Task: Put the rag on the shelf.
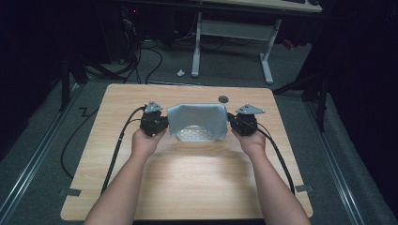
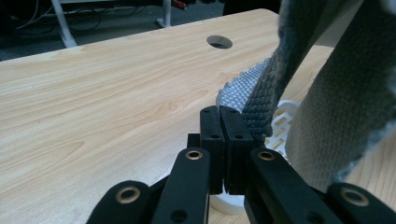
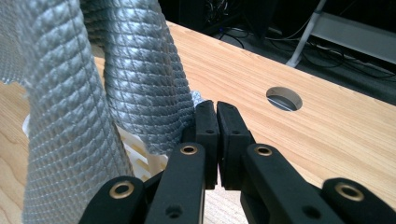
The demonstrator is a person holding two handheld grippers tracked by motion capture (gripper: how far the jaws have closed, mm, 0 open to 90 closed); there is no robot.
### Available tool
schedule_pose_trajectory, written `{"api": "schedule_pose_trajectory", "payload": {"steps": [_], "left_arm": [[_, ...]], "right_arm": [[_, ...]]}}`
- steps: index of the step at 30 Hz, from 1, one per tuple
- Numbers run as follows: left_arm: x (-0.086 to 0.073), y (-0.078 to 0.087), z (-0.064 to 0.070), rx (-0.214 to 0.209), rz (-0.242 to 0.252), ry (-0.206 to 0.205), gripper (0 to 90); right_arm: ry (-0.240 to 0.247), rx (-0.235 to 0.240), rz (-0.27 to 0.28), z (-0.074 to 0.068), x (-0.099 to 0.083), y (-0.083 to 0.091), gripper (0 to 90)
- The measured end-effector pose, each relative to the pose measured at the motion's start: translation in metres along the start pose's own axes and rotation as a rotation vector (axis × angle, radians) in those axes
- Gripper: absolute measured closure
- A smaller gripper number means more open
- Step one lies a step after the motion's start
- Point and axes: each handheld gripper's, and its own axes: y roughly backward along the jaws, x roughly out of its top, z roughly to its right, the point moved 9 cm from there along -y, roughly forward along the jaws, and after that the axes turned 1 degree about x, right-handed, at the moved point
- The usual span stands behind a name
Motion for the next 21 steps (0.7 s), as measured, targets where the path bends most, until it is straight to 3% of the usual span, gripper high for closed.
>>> {"api": "schedule_pose_trajectory", "payload": {"steps": [5, 12, 16, 21], "left_arm": [[-0.001, 0.002, 0.0, 0.003, -0.001, -0.001, 87.5], [0.002, 0.015, -0.013, 0.042, 0.029, 0.015, 72.1], [0.005, 0.027, -0.022, 0.059, 0.053, 0.029, 66.6], [0.009, 0.036, -0.026, 0.051, 0.085, 0.05, 61.1]], "right_arm": [[0.005, -0.003, -0.006, 0.001, -0.001, -0.001, 88.1], [-0.008, -0.029, -0.003, 0.008, 0.003, 0.004, 76.3], [-0.021, -0.057, 0.01, 0.018, 0.007, 0.012, 75.6], [-0.03, -0.076, 0.012, 0.026, 0.009, 0.019, 75.3]]}}
